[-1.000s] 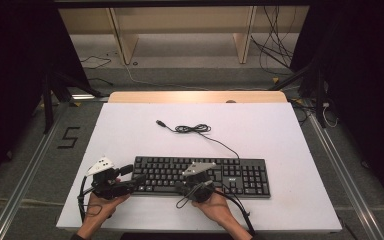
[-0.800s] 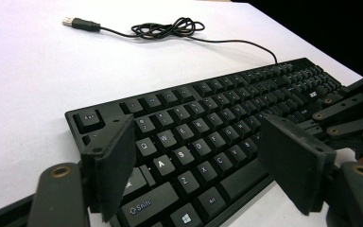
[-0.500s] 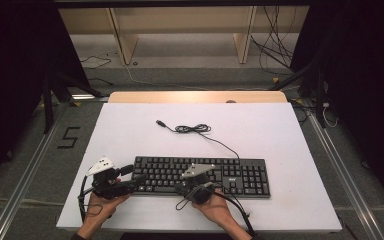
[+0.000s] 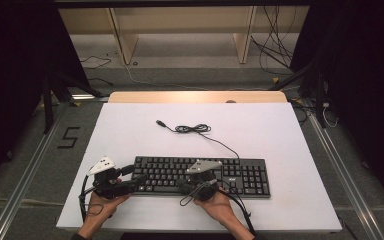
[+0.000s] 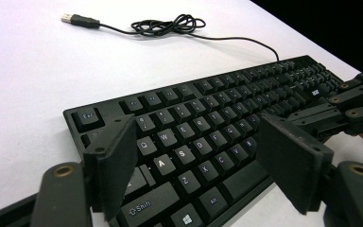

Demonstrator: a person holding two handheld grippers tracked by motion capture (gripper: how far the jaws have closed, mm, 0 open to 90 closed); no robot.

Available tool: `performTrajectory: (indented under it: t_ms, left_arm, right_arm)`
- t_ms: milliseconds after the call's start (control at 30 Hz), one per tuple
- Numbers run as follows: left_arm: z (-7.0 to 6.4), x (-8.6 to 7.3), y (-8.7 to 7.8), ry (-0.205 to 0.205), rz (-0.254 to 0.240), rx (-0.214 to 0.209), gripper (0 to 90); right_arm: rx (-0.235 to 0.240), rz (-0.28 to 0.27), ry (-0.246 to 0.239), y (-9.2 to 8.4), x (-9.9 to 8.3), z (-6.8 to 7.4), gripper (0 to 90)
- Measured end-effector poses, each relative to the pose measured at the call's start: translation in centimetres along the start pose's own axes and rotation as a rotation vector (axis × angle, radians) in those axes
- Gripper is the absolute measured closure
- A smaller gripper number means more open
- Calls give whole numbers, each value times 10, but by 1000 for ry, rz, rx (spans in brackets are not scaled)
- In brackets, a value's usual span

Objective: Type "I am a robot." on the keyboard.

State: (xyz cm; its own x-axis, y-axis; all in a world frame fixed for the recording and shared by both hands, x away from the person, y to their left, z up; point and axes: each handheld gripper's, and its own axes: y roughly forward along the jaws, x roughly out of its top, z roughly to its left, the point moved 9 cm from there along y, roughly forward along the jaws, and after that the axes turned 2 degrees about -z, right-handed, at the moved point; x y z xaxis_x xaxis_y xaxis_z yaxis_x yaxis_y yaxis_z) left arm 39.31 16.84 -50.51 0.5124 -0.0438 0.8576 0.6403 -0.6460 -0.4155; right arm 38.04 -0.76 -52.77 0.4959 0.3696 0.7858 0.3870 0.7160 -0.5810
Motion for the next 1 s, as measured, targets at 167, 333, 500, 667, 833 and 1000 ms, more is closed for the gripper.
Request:
performTrajectory:
  t_ms: [167, 333, 500, 667, 833, 1000]
  left_arm:
    - [1, 0, 2, -1, 5, 2, 328]
    - [3, -1, 4, -1, 18, 16, 428]
    - [8, -4, 9, -1, 48, 49, 596]
    - [10, -7, 13, 21, 80, 71, 756]
    - [11, -10, 17, 35, 112, 82, 852]
    - [12, -11, 22, 42, 134, 88, 888]
  right_arm:
    - [5, -18, 1, -5, 3, -1, 826]
    - [19, -44, 1, -13, 8, 0, 740]
    - [32, -68, 10, -20, 11, 0, 657]
    - [45, -81, 16, -25, 11, 2, 570]
    - [47, -96, 12, -29, 12, 3, 510]
    - [42, -97, 14, -31, 11, 3, 466]
